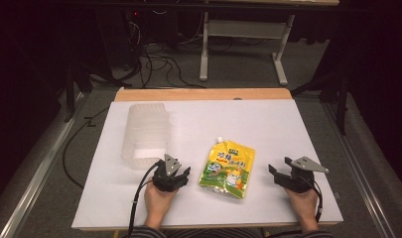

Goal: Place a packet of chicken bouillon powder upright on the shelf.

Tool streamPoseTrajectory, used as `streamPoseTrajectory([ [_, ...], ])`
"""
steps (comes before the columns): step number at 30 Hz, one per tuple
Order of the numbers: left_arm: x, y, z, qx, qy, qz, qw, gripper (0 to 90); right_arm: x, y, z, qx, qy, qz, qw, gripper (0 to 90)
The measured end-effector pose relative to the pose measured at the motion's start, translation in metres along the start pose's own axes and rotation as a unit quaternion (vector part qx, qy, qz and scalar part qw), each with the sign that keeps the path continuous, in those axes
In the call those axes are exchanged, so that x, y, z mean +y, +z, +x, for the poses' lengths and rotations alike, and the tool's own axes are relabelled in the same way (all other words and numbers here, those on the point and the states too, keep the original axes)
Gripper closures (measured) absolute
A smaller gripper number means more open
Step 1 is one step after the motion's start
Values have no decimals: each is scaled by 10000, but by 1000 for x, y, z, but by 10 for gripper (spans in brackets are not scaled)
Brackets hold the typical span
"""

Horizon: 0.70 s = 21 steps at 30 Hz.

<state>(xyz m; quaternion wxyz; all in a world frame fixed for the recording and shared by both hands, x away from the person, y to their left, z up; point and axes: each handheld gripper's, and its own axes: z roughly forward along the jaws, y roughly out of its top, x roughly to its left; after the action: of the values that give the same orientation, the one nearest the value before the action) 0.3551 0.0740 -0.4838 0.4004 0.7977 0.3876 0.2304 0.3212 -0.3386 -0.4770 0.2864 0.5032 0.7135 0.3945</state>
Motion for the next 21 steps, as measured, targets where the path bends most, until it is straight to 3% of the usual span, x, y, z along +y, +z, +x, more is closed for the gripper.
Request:
streamPoseTrajectory([
  [16, 0, 0, -1, 61, 31, 6, 10000, 430, -1, -1, 0, 20, 44, -60, 10000, 293],
  [21, 0, 1, -1, 174, -36, 14, 9998, 380, -1, -1, 0, 24, 59, -48, 10000, 294],
])
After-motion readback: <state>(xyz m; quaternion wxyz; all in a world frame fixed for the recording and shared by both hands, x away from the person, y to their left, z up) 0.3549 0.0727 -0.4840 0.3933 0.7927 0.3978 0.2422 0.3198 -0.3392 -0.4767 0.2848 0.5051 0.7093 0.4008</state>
